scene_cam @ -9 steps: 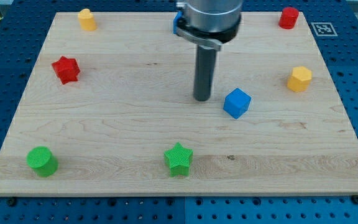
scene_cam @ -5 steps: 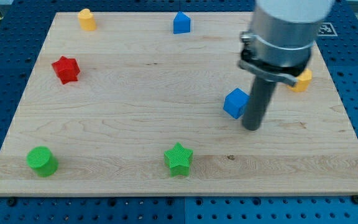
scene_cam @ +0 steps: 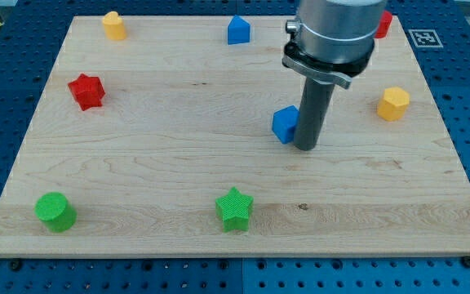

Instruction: Slide the blue cube closer to the blue triangle

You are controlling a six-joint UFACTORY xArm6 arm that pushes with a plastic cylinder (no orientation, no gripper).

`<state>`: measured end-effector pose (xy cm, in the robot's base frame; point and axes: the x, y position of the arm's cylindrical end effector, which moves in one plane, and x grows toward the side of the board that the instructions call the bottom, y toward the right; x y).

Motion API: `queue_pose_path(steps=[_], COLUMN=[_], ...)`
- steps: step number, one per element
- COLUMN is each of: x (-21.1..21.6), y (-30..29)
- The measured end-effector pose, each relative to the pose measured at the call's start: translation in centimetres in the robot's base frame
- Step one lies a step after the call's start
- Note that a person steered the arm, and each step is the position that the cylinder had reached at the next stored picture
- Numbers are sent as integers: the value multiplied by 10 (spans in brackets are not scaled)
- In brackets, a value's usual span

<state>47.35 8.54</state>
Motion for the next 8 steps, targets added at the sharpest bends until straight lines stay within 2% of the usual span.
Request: queue_pose_path(steps=[4, 6, 8], x=[-55, -99, -110], y=[-49, -81, -108])
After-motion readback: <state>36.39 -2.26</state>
